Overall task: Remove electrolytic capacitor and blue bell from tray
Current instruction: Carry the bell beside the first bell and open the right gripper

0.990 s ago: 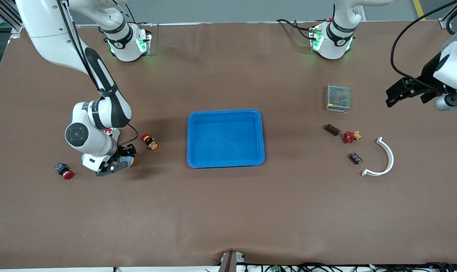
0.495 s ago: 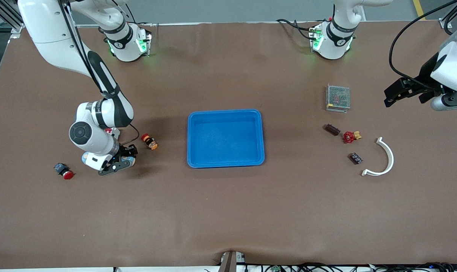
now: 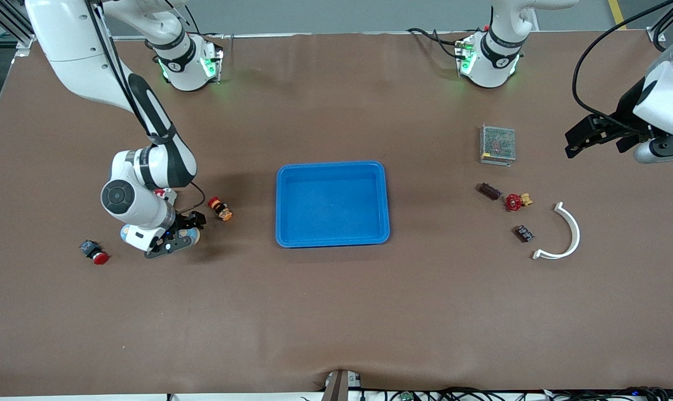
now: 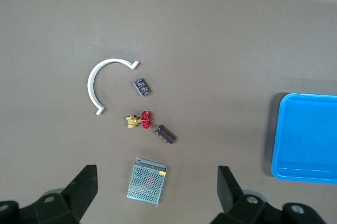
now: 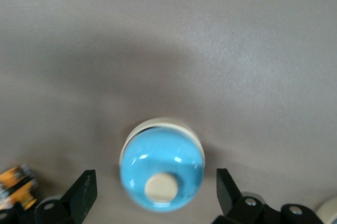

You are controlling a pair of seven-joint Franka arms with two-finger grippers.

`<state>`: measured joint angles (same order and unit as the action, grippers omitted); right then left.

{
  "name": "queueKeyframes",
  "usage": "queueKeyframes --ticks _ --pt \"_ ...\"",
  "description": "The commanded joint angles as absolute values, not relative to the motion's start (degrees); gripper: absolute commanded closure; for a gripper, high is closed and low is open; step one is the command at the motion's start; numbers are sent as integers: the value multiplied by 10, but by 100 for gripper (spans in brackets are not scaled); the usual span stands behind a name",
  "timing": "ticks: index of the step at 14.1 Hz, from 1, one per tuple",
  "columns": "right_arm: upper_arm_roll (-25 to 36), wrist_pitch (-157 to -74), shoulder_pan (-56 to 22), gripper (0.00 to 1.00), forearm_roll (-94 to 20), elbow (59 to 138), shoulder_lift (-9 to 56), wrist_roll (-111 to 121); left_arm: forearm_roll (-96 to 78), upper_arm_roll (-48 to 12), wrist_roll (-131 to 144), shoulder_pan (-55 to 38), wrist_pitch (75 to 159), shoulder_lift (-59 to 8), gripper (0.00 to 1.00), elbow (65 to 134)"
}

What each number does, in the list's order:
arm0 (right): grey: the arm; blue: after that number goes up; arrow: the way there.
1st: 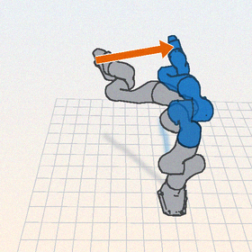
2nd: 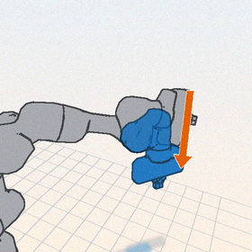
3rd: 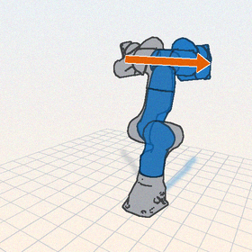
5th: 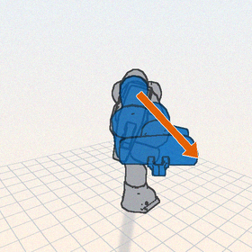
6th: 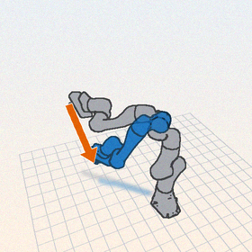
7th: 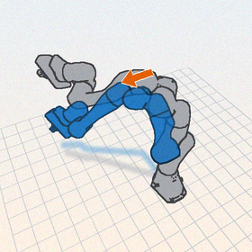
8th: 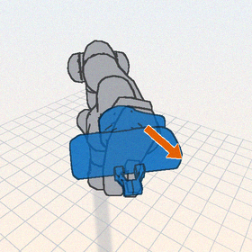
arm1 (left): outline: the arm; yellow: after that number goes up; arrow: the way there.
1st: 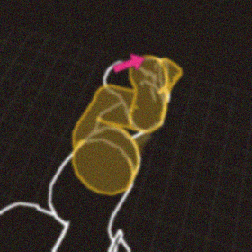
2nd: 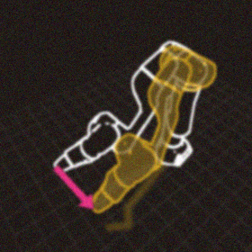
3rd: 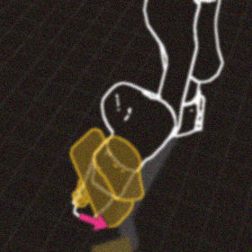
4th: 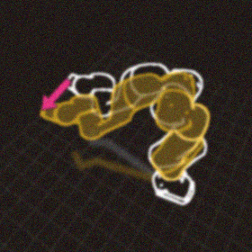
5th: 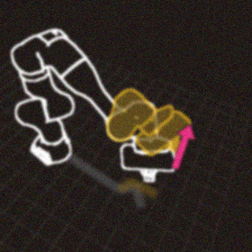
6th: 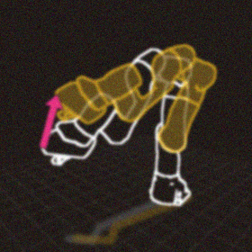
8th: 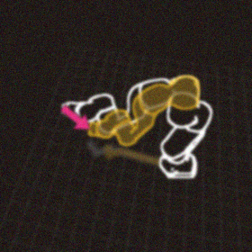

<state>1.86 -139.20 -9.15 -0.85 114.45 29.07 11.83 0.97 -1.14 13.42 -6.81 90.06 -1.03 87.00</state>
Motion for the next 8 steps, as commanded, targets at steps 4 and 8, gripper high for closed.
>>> queueKeyframes --ticks 4,8 --pt "11 -1220 -103 0 -7 1141 161 39 8 -45 123 -31 907 -3 0 882" --pt "11 -1102 -114 0 -6 1140 62 -17 9 -72 123 -11 910 1 0 883"
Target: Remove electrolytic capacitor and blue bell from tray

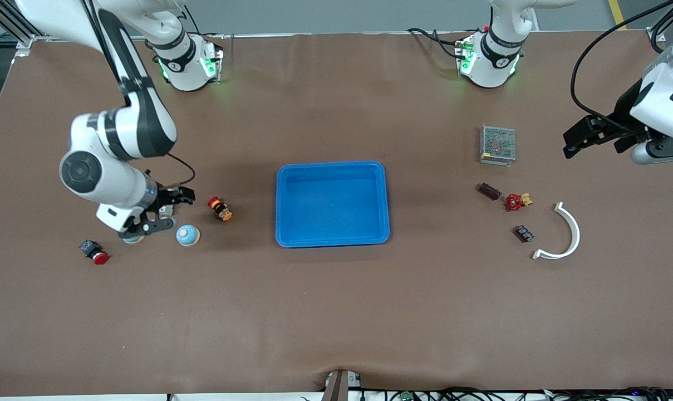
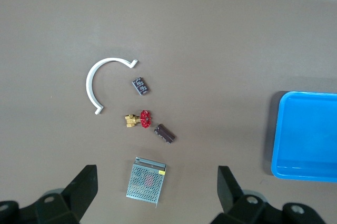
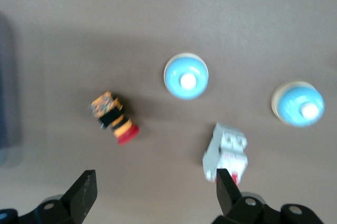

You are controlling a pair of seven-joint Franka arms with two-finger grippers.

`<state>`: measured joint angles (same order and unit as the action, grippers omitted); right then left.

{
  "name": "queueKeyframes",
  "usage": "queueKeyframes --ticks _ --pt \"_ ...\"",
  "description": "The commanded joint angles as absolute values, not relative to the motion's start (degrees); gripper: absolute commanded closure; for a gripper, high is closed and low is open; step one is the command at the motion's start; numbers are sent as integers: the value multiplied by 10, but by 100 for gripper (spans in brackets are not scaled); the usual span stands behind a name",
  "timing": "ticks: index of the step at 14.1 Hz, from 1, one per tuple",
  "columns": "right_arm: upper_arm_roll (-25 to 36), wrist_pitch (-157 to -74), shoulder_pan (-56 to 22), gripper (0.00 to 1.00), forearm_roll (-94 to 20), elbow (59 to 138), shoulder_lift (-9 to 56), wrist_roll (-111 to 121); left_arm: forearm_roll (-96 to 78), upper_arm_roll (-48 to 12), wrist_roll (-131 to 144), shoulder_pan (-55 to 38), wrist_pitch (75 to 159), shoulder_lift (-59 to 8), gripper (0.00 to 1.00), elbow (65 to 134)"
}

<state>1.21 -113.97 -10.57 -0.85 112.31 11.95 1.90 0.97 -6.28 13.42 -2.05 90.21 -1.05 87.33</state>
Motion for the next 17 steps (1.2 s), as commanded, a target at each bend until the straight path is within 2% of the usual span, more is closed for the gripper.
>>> queueKeyframes --ticks 1,5,8,11,17 --pt "11 -1082 -115 0 -3 1140 41 -31 9 -72 124 -11 908 3 0 883" --pt "16 -1034 -92 0 16 1137 -40 -32 9 -68 127 -26 909 13 0 896" --pt "16 -1018 -44 0 32 1135 -87 -5 9 -65 127 -32 922 43 0 941" --pt "16 -1013 7 0 27 1126 -103 32 9 -62 127 -33 924 42 0 938" --pt "16 -1002 40 0 27 1096 -110 32 9 -48 127 -33 923 29 0 912"
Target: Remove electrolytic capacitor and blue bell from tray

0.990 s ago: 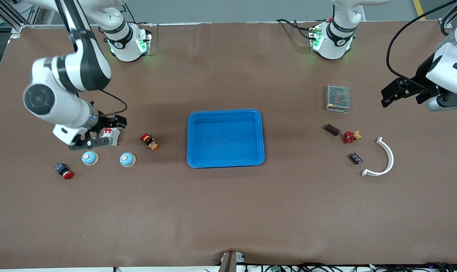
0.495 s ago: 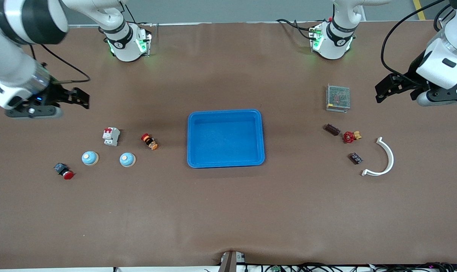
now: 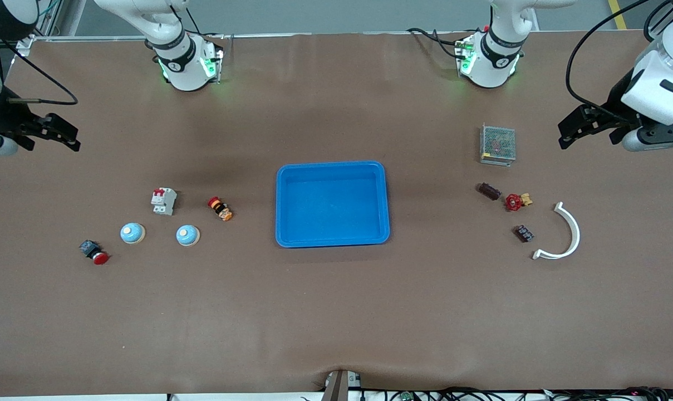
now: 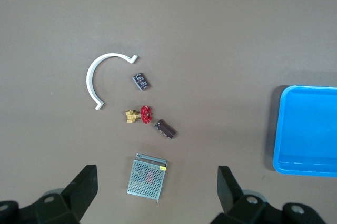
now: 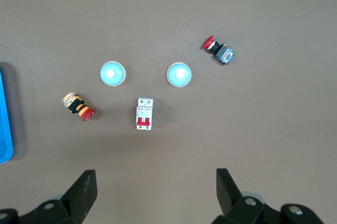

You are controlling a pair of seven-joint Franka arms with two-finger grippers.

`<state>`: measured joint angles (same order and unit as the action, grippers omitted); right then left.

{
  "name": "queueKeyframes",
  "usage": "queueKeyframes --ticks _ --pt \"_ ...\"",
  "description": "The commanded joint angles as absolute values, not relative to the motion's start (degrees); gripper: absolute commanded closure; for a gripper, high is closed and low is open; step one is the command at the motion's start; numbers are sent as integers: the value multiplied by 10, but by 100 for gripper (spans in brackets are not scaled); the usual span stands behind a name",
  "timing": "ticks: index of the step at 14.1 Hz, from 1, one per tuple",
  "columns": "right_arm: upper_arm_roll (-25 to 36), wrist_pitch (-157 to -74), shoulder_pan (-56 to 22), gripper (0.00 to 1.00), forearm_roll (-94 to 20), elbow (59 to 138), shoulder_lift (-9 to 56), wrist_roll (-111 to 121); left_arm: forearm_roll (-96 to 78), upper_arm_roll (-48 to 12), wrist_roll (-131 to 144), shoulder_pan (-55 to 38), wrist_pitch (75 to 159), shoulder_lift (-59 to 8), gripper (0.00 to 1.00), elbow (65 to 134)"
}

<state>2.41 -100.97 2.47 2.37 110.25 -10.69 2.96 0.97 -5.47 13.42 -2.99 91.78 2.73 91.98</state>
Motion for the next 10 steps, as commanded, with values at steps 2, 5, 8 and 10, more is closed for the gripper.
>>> queueKeyframes --ticks 2,5,8,10 --pt "16 -1000 40 0 27 1084 -110 32 8 -48 127 -28 918 18 0 889" --pt "15 -998 40 0 27 1042 -106 26 8 -48 127 -26 918 16 0 883" --pt "14 -992 38 0 26 1012 -97 25 9 -48 129 -26 914 11 0 884" --pt "14 -984 40 0 22 1008 -97 24 10 -48 129 -21 914 10 0 884"
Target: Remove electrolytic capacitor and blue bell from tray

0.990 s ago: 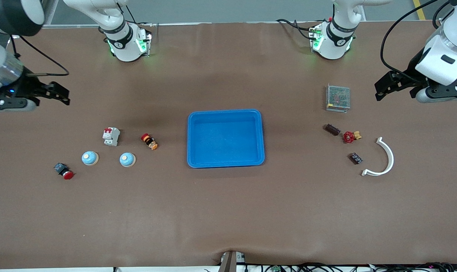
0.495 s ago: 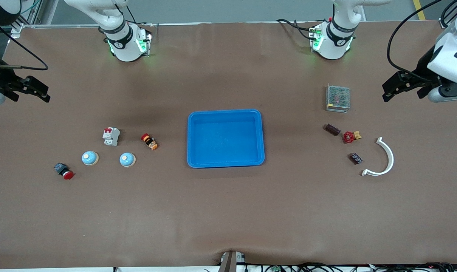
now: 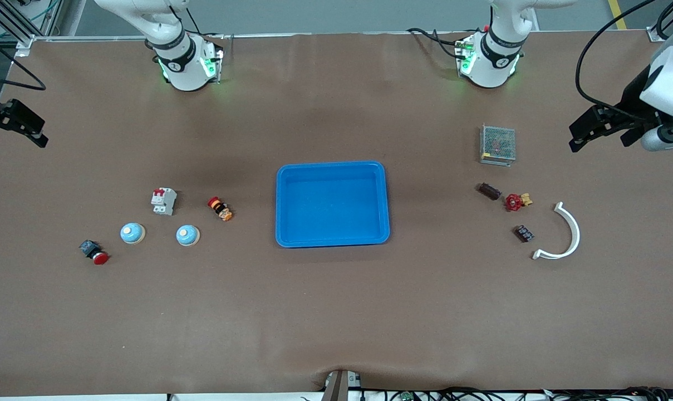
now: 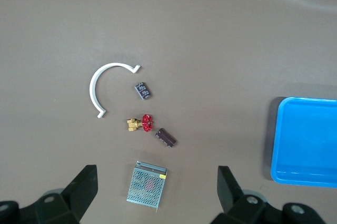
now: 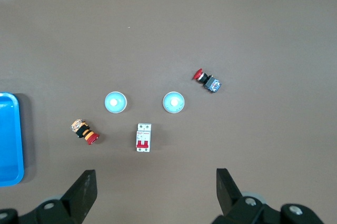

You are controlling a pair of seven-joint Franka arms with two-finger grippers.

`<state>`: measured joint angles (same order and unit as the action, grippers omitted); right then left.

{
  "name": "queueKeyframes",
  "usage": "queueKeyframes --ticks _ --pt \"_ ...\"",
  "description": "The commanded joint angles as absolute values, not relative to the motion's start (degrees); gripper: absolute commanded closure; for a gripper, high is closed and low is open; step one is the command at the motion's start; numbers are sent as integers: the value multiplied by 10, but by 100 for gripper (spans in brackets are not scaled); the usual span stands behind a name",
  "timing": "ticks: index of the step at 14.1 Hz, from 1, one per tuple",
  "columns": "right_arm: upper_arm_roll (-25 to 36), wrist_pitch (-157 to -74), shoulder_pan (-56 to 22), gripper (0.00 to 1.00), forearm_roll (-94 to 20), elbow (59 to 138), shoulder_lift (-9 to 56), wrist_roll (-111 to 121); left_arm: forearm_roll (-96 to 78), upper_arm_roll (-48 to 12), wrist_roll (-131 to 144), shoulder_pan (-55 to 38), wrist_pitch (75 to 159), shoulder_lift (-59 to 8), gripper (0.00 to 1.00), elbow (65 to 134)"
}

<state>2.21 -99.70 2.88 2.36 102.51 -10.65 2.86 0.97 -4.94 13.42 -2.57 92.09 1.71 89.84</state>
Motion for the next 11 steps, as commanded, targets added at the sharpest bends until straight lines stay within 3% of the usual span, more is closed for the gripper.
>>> queueKeyframes --ticks 1,11 --pt "14 -984 40 0 22 1005 -97 24 10 -48 128 -21 914 9 0 884" --pt "14 -976 38 0 22 998 -97 24 26 -54 54 -23 892 10 0 887"
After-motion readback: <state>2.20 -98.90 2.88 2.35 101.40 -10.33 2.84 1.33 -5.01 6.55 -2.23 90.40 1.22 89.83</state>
